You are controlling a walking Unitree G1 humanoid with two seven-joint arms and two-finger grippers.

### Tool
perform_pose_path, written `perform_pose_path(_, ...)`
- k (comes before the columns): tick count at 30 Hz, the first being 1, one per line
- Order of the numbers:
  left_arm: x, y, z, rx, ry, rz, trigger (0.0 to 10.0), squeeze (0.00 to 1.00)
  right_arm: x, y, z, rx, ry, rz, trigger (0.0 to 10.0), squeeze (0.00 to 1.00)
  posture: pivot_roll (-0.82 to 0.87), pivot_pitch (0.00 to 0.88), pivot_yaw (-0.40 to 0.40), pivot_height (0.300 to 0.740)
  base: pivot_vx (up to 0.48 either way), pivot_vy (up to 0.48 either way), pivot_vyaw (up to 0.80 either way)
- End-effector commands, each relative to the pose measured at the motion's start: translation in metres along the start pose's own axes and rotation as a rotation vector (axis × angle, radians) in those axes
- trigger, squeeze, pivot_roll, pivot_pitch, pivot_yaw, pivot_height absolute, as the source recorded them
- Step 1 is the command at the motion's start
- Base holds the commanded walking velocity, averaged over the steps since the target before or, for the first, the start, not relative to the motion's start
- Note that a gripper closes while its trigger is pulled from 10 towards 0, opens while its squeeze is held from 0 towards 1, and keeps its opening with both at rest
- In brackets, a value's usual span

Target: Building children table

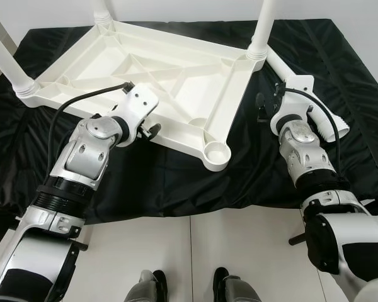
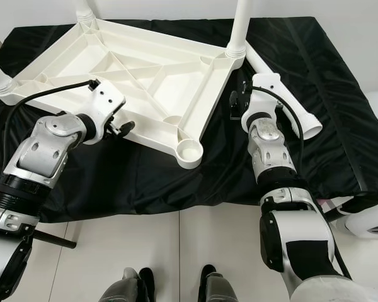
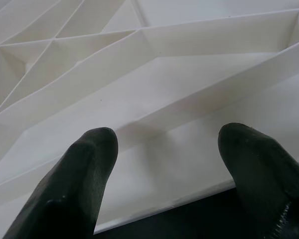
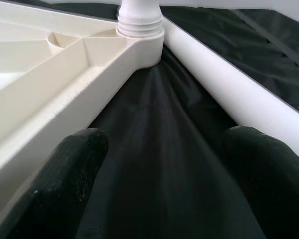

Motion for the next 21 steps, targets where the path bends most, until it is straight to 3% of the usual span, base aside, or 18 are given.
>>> perform_pose_path(1,-0.017,0.002,-0.004,0.051,0.000,-0.070,10.0,0.00,-0.008,-0.001,-0.004,-0.009,-0.003,-0.031,10.0,0.00,0.03,0.370,0.058,0.740,0.000,0.000,0.00)
perform_pose_path(9,-0.016,0.008,0.001,0.027,-0.003,-0.074,10.0,0.00,-0.015,-0.002,-0.011,-0.013,-0.003,-0.082,10.0,0.00,0.05,0.390,0.056,0.740,0.000,0.000,0.00)
perform_pose_path(19,-0.014,0.020,0.022,-0.044,-0.012,-0.075,10.0,0.00,-0.019,-0.004,-0.030,0.055,-0.020,-0.135,10.0,0.00,0.09,0.409,0.049,0.740,0.000,0.000,0.00)
perform_pose_path(20,-0.012,0.024,0.033,-0.074,-0.006,-0.068,10.0,0.00,-0.015,-0.005,-0.043,0.131,-0.025,-0.140,10.0,0.00,0.10,0.410,0.045,0.740,0.000,0.000,0.00)
perform_pose_path(21,-0.012,0.024,0.033,-0.074,-0.006,-0.068,10.0,0.00,-0.015,-0.005,-0.043,0.131,-0.025,-0.140,10.0,0.00,0.10,0.410,0.045,0.740,0.000,0.000,0.00)
Point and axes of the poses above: a point about 5 cm out from each wrist's last joint towards the gripper, its own y axis pointing back from the gripper into the wrist, its own x axis along the axis of the wrist's last joint, z = x × y, the point moved 3 cm from there along -y, pointing out of the wrist towards the gripper, and after that the axes turned 3 degrees about y, right-handed, at the moved point
